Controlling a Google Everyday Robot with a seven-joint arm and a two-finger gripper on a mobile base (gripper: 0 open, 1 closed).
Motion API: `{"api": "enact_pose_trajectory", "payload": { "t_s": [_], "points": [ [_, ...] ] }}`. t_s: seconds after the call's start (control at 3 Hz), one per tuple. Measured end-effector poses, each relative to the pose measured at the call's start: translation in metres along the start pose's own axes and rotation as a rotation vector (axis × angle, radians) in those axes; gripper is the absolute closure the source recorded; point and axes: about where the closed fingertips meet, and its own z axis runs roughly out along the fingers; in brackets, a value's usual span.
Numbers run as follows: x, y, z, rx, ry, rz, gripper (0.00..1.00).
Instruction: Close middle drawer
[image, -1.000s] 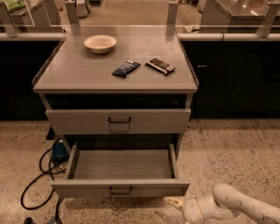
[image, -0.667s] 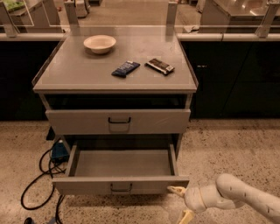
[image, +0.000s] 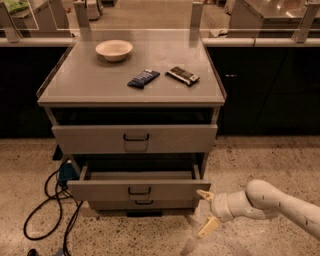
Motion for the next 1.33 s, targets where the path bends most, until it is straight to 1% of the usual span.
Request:
{"api": "enact_pose_trajectory", "payload": {
  "t_s": [0.33, 0.67, 1.0, 1.33],
  "points": [
    [0.0, 0.0, 0.0, 0.0, 0.0, 0.0, 0.0],
    [0.003, -0.012, -0.005, -0.002, -0.016, -0.011, 0.0],
    [0.003, -0.048, -0.022, 0.017, -0.037, -0.018, 0.0],
    [0.0, -0.064, -0.029, 0.039, -0.036, -0.019, 0.0]
  ]
}}
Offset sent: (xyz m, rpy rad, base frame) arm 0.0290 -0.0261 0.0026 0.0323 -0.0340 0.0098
